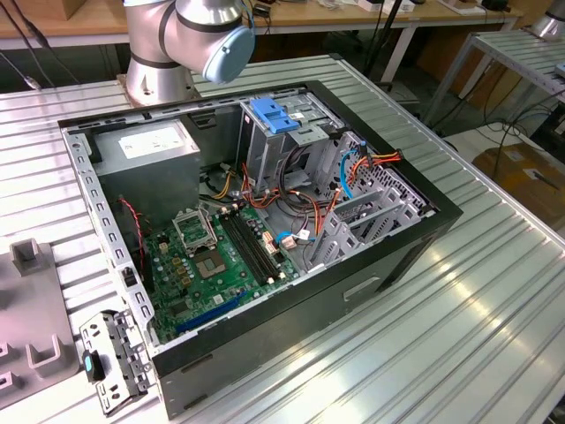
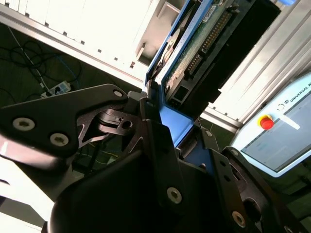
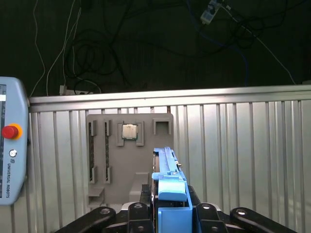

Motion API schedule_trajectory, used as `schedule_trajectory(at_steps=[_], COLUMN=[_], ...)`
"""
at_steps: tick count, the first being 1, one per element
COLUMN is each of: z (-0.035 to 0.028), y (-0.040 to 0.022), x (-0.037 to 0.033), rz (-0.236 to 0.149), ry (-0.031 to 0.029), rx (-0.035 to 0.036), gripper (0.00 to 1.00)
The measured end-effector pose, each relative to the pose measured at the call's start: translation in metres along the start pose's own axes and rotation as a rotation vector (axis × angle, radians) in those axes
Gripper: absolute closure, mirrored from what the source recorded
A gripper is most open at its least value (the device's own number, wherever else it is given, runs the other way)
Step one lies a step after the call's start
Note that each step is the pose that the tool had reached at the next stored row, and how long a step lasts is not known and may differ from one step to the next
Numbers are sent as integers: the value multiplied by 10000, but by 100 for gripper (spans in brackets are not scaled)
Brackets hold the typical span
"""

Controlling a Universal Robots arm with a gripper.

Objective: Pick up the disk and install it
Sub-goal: 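Pick up the disk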

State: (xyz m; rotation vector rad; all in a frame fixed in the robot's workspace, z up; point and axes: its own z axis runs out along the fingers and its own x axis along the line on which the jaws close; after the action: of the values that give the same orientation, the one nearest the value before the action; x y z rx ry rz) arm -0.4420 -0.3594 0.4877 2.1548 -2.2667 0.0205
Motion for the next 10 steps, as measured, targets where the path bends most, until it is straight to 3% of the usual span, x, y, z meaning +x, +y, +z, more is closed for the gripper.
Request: schedule_trajectory(at_steps=[5,10], z=[-90,-93], y=[-1,-32], x=[2,1], rz=[0,-1], ry=[0,1], rx=[-8,-9], gripper=[63,63])
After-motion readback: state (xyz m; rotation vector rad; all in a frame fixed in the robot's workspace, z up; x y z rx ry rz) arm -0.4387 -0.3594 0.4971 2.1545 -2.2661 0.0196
